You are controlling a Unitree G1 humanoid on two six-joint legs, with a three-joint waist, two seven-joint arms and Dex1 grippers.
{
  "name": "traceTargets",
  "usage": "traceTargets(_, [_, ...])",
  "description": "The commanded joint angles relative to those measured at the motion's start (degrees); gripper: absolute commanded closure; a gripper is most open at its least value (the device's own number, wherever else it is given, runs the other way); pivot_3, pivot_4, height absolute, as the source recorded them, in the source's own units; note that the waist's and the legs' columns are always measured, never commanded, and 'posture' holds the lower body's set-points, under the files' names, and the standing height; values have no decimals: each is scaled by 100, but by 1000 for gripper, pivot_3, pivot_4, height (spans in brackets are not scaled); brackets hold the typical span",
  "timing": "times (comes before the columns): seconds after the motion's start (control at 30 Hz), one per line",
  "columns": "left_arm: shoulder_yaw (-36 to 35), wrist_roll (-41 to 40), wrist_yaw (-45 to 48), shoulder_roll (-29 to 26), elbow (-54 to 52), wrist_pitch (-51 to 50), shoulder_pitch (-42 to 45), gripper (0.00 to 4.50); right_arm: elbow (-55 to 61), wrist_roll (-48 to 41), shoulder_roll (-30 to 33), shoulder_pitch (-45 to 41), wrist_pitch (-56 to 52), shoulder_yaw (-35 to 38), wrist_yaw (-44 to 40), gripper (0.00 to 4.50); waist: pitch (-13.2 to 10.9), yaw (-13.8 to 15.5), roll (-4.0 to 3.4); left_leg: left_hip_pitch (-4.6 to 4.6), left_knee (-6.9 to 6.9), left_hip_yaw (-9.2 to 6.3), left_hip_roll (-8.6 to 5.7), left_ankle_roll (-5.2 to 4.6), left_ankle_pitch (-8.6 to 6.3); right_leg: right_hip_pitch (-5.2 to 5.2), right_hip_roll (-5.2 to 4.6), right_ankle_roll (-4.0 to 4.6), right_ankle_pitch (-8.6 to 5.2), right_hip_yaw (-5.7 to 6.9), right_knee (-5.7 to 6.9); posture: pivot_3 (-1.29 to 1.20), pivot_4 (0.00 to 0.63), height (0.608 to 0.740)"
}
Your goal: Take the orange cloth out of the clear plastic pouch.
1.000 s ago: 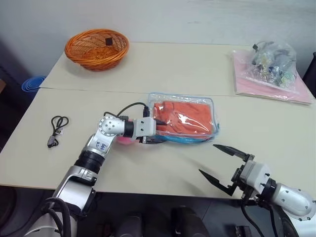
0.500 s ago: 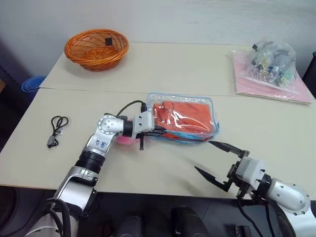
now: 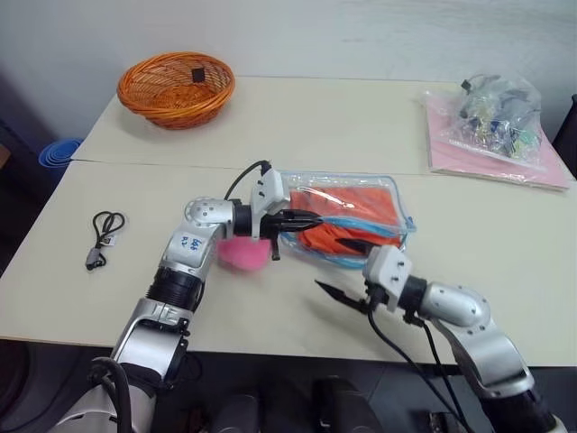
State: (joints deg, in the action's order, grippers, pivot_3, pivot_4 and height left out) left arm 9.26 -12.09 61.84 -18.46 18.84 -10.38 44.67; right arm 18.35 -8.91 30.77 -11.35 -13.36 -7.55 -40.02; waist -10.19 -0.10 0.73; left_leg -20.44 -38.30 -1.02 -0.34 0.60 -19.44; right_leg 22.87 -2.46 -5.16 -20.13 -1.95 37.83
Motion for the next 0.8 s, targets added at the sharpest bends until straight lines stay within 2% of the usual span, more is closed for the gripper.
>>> traceTargets(0.03, [-4,-16,12,-46,-216,40,-4,4462,-268,100,58,-238,-163,168,114,0,0,6,0,-1,1,-1,0,0,0,1,0,0,0,1,0,0,150,740])
traceTargets(0.1, [21,-5,4,-55,-244,40,-29,4462,-429,104,76,-339,-170,185,78,0,0,7,0,-8,2,-1,0,0,0,9,0,0,0,2,0,0,150,740])
traceTargets(0.17, [40,-3,-1,-59,-279,43,-56,4500,-507,54,14,-414,-231,262,138,395,0,4,0,-24,0,1,0,0,0,27,-1,0,0,1,3,0,150,740])
traceTargets(0.27, [62,9,-5,-67,-309,42,-97,4500,-546,71,43,-444,-178,255,77,1292,1,0,-1,-93,-45,0,0,1,0,89,1,0,0,2,35,0,150,740])
traceTargets(0.33, [76,3,0,-77,-354,32,-151,4500,-666,351,171,-464,-92,97,66,2011,1,-5,-1,-93,-54,0,0,1,0,89,0,0,0,1,43,0,150,740])
traceTargets(0.57, [97,-8,-10,-62,-459,-40,-228,4500,-928,1064,440,-672,294,-323,-87,2011,1,-10,-1,-93,-67,2,0,0,-1,87,2,0,0,-1,51,0,150,740])
traceTargets(0.8, [122,-27,17,-36,-486,-91,-238,4500,-1610,1827,335,-1201,368,-518,295,2011,1,-13,-1,-92,-72,2,-1,-1,-1,86,1,0,0,0,54,0,150,740])
